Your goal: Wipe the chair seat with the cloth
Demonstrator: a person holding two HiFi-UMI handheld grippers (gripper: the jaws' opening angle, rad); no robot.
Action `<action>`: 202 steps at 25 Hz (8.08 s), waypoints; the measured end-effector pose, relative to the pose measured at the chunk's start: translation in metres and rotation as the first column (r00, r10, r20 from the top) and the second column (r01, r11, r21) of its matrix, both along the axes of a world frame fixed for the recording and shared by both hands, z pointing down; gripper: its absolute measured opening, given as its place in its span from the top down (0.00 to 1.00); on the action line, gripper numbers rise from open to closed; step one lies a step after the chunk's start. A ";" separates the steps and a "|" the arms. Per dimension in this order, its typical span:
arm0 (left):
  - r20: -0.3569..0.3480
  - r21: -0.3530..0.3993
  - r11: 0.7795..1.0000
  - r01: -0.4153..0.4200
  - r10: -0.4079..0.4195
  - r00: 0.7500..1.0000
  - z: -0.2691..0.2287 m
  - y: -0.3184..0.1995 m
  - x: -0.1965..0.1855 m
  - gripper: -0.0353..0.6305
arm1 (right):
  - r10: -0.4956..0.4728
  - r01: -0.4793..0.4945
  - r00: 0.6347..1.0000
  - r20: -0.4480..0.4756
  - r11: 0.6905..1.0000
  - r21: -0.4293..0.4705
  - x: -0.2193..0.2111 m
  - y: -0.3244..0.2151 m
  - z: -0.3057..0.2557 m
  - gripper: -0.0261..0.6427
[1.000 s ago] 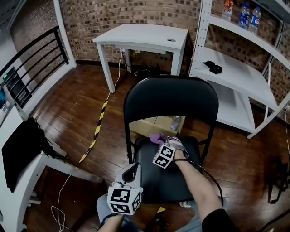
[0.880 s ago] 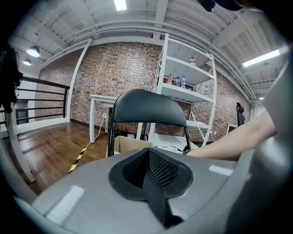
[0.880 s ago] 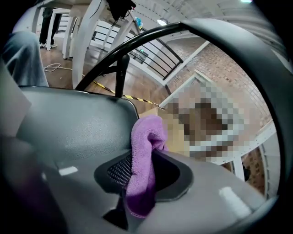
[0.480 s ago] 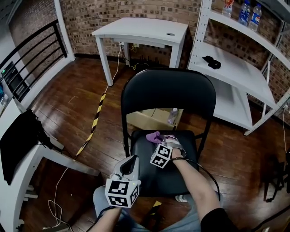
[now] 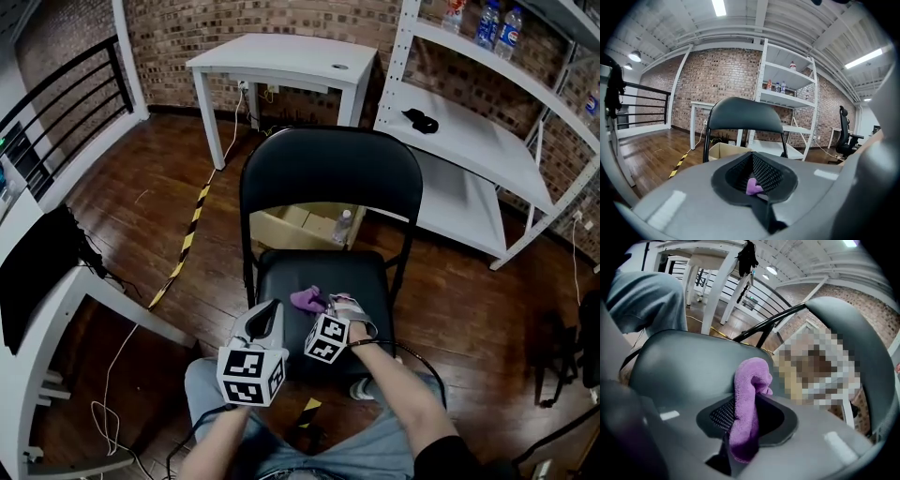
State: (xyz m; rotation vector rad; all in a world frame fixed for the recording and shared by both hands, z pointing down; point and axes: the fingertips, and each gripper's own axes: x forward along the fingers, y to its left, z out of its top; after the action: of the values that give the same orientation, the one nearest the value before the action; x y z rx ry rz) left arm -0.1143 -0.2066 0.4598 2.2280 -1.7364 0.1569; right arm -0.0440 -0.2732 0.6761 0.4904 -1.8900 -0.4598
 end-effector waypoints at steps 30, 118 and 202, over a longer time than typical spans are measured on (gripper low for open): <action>0.013 0.047 0.998 -0.049 0.048 0.999 -0.017 0.039 0.046 0.94 | -0.098 0.100 0.993 0.063 0.995 -0.026 0.022 0.169 -0.014 0.80; 0.021 -0.008 0.984 -0.180 0.180 0.983 0.010 0.016 0.128 0.94 | 0.087 -0.089 0.994 0.062 0.996 0.025 0.120 0.136 -0.020 0.80; -0.004 0.030 0.987 -0.160 0.160 0.987 -0.012 0.022 0.125 0.94 | 0.305 -0.323 0.921 0.244 0.946 0.034 0.158 0.104 -0.075 0.80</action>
State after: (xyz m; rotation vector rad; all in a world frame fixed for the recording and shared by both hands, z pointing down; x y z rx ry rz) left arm 0.0111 -0.1850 0.4479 2.3866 -1.5648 0.1605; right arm 0.1138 -0.1693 0.6012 0.9171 -1.9766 -0.2661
